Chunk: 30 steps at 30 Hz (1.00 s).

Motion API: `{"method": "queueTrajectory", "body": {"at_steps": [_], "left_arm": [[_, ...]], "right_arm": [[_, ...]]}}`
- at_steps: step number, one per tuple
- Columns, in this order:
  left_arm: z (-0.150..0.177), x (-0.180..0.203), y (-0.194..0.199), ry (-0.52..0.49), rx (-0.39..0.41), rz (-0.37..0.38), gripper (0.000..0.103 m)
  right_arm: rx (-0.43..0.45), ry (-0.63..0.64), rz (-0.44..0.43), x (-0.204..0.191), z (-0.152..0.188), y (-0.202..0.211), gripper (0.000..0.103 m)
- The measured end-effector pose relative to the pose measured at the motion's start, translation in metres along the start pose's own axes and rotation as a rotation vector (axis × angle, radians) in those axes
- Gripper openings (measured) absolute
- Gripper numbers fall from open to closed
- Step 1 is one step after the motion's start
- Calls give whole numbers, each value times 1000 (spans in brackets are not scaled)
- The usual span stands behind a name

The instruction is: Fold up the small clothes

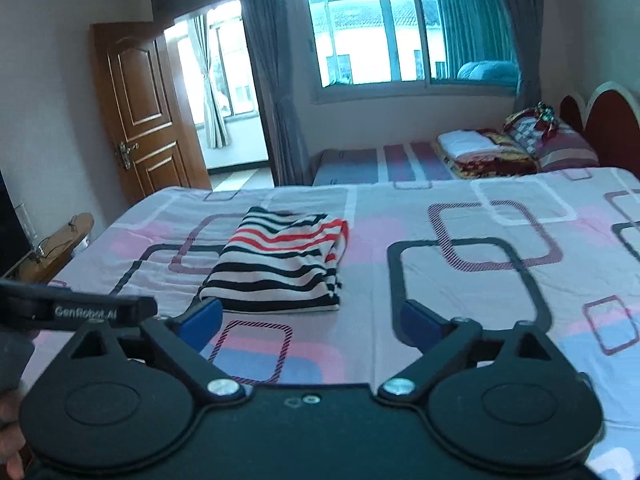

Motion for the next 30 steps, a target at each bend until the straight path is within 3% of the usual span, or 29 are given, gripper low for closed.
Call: {"method": "queueTrajectory", "body": {"at_steps": [12, 30], "left_arm": [[24, 2, 52, 31, 19, -7, 103], [32, 2, 68, 39, 27, 1, 103]], "right_arm": [[79, 54, 3, -1, 3, 57, 100], [113, 37, 45, 7, 9, 77, 101]]}}
Point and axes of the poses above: each gripper's, at about its wrist camera, not at the fingertips, and y roughly against the way its jaws point, x to its right, z to its underside, the point moved 9 cm from there along -y, roughly the way its jaws point, and after that the axes turned 1 degree about x, right-handed, at the moved point
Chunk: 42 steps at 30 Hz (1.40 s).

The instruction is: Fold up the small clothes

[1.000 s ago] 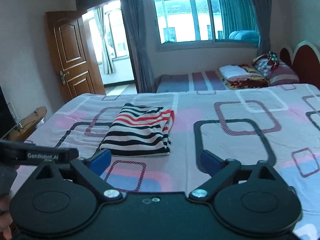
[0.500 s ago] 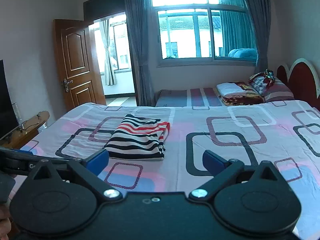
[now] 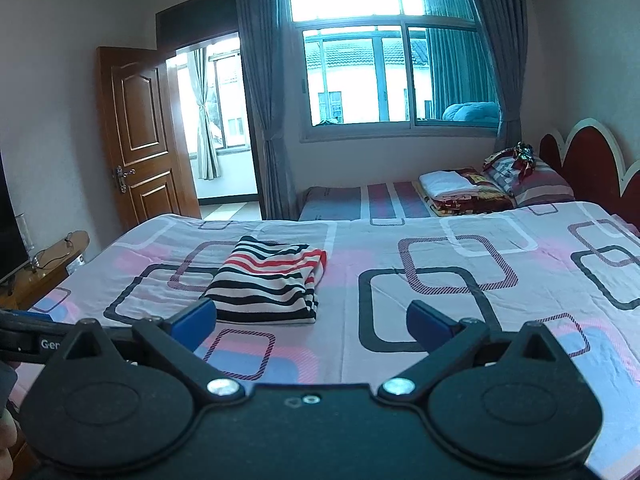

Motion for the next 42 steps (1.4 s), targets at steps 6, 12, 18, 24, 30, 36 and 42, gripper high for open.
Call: {"method": "queueTrajectory", "body": {"at_steps": [6, 12, 18, 24, 30, 36, 42], "left_arm": [[-1, 2, 4, 0, 6, -4, 103], [-1, 1, 5, 6, 8, 0, 103], [0, 2, 5, 8, 1, 9, 103], [1, 3, 4, 6, -2, 16, 103], [1, 3, 3, 6, -3, 20, 103], [1, 2, 2, 4, -3, 17, 103], [1, 2, 0, 5, -6, 12, 103]], "right_arm": [[-4, -3, -6, -1, 0, 0, 101], [0, -7, -3, 1, -1, 2, 101], [-1, -8, -3, 1, 0, 3, 101], [-2, -10, -1, 1, 1, 3, 102], [-8, -11, 2, 1, 3, 2, 102], [-11, -14, 12, 2, 4, 1, 102], [-18, -12, 35, 3, 5, -2, 102]]}}
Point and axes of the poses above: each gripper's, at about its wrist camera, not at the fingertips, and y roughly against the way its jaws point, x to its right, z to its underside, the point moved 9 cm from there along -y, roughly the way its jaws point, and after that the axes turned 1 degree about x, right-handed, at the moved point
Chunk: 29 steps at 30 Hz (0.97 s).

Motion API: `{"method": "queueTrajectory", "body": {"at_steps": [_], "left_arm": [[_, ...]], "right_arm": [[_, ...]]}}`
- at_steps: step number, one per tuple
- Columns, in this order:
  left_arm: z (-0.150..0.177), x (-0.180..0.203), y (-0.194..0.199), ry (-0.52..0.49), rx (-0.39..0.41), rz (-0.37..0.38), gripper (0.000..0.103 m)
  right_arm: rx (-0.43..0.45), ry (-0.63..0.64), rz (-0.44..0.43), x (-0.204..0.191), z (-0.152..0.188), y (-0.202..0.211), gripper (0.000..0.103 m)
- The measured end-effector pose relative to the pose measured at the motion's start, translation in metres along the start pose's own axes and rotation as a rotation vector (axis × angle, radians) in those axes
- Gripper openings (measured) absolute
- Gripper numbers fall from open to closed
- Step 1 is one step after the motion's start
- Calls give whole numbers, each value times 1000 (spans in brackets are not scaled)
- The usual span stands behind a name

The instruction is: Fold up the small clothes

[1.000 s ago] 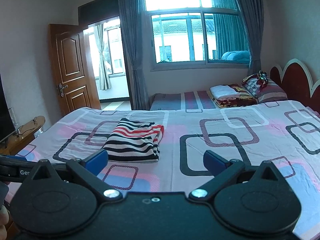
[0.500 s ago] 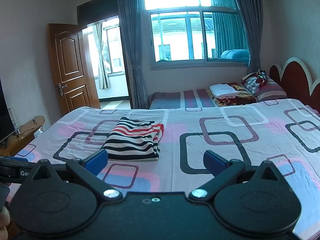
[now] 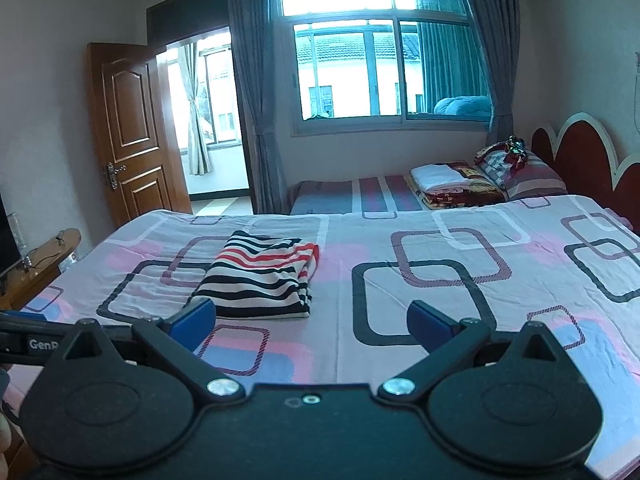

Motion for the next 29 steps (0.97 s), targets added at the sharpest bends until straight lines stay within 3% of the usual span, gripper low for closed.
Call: {"method": "queueTrajectory", "body": {"at_steps": [21, 29], "left_arm": [[1, 2, -8, -2, -9, -4, 103], [-5, 9, -13, -43, 23, 2, 103]], "right_arm": [[-20, -22, 21, 10, 3, -14, 102], [-28, -22, 19, 11, 4, -18, 102]]}}
Point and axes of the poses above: each gripper's, at about its wrist camera, not at the fingertips, and y roughly against the way its jaws point, x to its right, z to its underside, the point moved 9 cm from there along -y, roughly the way its jaws point, and after that the axes turned 1 degree about x, right-handed, at the moved point
